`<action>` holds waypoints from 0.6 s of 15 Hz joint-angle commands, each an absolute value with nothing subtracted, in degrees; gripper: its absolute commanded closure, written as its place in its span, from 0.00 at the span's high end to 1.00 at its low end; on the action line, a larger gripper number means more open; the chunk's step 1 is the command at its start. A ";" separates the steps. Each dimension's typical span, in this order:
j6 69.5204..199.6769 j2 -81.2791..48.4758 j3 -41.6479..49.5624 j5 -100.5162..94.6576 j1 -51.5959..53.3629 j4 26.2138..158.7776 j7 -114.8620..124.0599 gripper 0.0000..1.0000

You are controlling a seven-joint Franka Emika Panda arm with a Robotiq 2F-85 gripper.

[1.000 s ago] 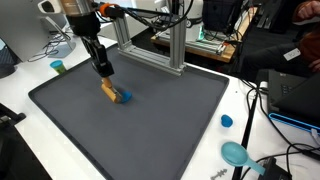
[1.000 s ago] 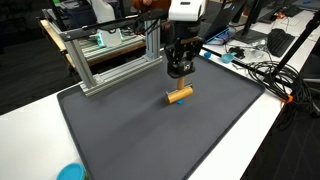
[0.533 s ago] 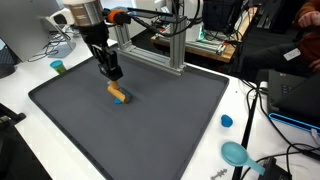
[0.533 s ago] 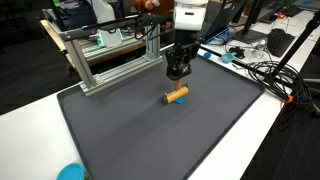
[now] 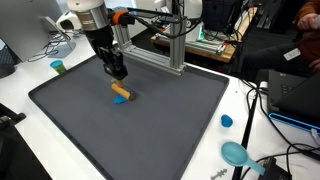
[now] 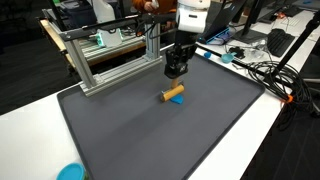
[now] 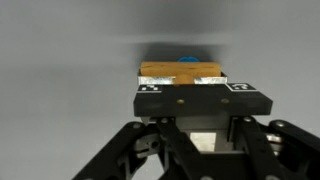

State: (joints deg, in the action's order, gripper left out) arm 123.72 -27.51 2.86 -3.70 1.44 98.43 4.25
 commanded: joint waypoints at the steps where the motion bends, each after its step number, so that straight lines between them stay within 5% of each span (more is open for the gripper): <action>1: 118.29 -28.18 2.34 -4.25 0.92 98.31 2.41 0.22; 9: 118.73 -24.59 0.34 -1.44 -1.30 99.23 -6.06 0.22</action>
State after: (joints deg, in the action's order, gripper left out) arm 117.82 -27.73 2.26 -2.55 0.52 98.14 0.30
